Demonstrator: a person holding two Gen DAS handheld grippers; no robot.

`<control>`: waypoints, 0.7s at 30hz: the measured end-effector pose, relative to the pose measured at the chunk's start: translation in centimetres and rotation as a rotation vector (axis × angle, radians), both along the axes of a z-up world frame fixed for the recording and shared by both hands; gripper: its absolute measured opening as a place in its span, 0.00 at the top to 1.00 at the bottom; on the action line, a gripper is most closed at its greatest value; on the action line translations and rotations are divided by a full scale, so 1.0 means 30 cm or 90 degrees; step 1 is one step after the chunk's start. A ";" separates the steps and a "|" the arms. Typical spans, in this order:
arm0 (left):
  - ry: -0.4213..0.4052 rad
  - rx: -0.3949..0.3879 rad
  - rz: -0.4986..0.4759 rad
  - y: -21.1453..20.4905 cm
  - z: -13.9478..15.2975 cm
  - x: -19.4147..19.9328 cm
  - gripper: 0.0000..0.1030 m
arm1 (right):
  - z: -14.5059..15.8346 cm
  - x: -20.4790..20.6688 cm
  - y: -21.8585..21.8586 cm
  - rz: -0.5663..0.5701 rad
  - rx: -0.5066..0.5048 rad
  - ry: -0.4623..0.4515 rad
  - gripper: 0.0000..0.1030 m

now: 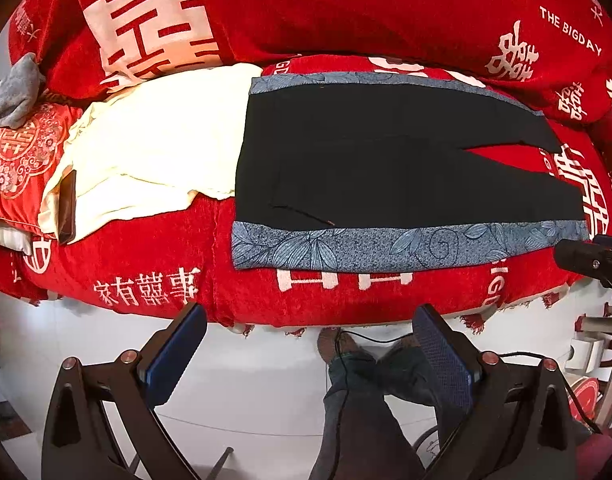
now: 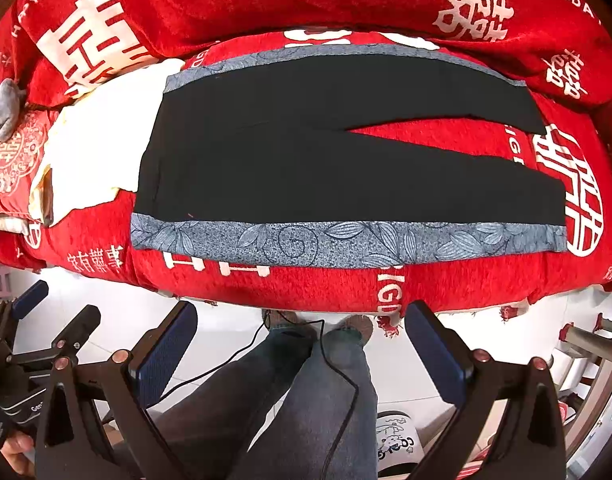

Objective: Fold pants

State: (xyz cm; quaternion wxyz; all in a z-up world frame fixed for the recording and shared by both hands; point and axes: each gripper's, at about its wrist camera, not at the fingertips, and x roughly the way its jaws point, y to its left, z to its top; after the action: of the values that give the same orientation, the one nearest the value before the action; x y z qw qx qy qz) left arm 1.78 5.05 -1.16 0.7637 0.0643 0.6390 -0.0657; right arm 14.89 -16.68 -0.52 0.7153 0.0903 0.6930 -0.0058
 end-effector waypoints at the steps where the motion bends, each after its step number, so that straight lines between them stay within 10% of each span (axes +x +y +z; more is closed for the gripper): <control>1: 0.000 0.001 0.000 0.001 -0.001 -0.003 0.00 | 0.000 -0.001 -0.001 -0.001 0.000 0.001 0.00; 21: -0.019 0.017 -0.029 -0.036 0.014 -0.021 0.00 | -0.009 -0.035 -0.046 -0.029 0.003 -0.011 0.00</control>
State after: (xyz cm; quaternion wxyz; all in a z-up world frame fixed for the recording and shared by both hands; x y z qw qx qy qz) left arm 1.15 3.98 -0.73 0.7705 0.0898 0.6269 -0.0733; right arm 13.83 -18.05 -0.80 0.7207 0.1076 0.6846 -0.0197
